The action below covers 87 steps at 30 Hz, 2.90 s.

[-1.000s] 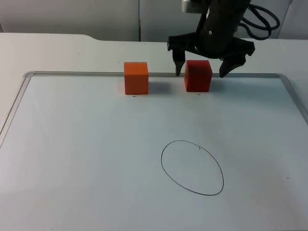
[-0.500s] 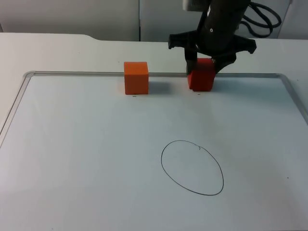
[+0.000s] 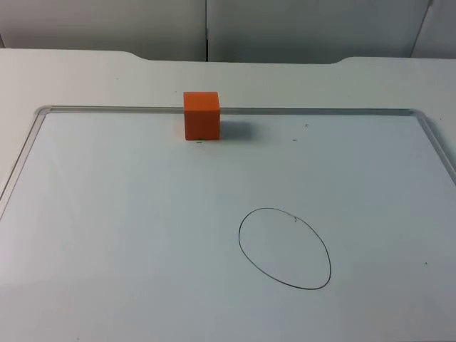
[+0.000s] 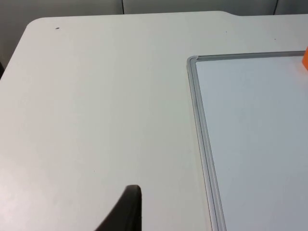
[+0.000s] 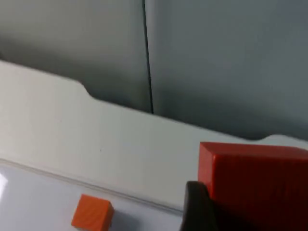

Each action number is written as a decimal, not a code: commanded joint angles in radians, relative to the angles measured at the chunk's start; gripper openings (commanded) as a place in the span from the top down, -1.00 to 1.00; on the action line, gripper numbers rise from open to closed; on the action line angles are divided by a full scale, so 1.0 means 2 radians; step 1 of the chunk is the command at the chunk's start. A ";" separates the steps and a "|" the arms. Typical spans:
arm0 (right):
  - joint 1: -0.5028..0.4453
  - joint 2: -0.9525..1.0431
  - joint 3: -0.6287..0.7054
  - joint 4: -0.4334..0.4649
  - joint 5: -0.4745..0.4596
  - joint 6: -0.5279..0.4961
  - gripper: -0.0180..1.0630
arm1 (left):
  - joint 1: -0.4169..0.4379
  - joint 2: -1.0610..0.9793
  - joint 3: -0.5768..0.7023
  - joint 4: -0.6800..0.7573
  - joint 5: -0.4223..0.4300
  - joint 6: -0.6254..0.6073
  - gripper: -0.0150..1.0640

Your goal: Pick up one cube with the left hand and another cube with the right hand. First place the cube in the right hand at the target position, then stack the cube in the left hand on top.

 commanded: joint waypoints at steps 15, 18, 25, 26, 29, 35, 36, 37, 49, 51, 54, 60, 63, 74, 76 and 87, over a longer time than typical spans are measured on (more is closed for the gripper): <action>0.003 -0.520 0.519 -0.094 -0.052 0.043 0.97 | -0.013 -0.002 0.003 -0.023 -0.007 0.000 -0.98; 0.003 -0.592 0.581 -0.090 -0.052 0.053 0.97 | -0.013 -0.002 0.003 -0.047 -0.009 0.014 -0.98; 0.003 -0.684 0.650 -0.064 -0.032 0.053 0.97 | -0.013 0.038 -0.031 -0.140 -0.072 0.078 -0.98; 0.003 -0.684 0.650 -0.064 -0.032 0.053 0.97 | -0.013 0.038 -0.031 -0.140 -0.072 0.078 -0.98; 0.003 -0.689 0.651 -0.063 -0.020 0.041 0.97 | -0.013 0.084 -0.060 -0.191 -0.100 0.119 -0.98; 0.003 -0.689 0.651 -0.026 -0.021 -0.007 0.97 | -0.013 0.166 -0.079 -0.327 -0.162 0.244 -0.98; 0.003 -0.689 0.651 -0.019 -0.021 -0.019 0.97 | -0.013 0.186 -0.079 -0.351 -0.169 0.264 -0.98; 0.003 -0.689 0.651 -0.019 -0.021 -0.019 0.97 | -0.013 0.186 -0.079 -0.351 -0.169 0.264 -0.98; 0.003 -0.689 0.651 0.014 -0.019 -0.059 0.97 | -0.015 0.472 -0.146 -0.523 -0.156 0.456 -0.98; 0.003 -0.689 0.651 0.013 -0.025 -0.059 0.97 | -0.035 0.523 -0.173 -0.527 -0.154 0.467 -0.96; 0.003 -0.688 0.651 0.013 -0.030 -0.057 0.97 | -0.081 0.595 -0.208 -0.523 -0.170 0.467 -0.95; 0.003 -0.679 0.651 0.013 -0.030 -0.053 0.97 | -0.204 0.724 -0.275 -0.403 -0.282 0.333 -0.95; 0.003 -0.672 0.651 0.015 -0.031 -0.053 0.97 | -0.233 0.824 -0.342 -0.280 -0.287 0.182 -0.95; 0.003 -0.667 0.651 0.026 -0.056 -0.053 0.97 | -0.233 1.067 -0.614 -0.146 -0.160 -0.028 -0.95; 0.003 -0.667 0.651 0.026 -0.056 -0.053 0.97 | -0.233 1.118 -0.688 -0.112 -0.129 -0.075 -0.95; 0.003 -0.667 0.651 0.026 -0.057 -0.069 0.97 | -0.232 1.283 -0.946 -0.017 0.051 -0.152 -0.95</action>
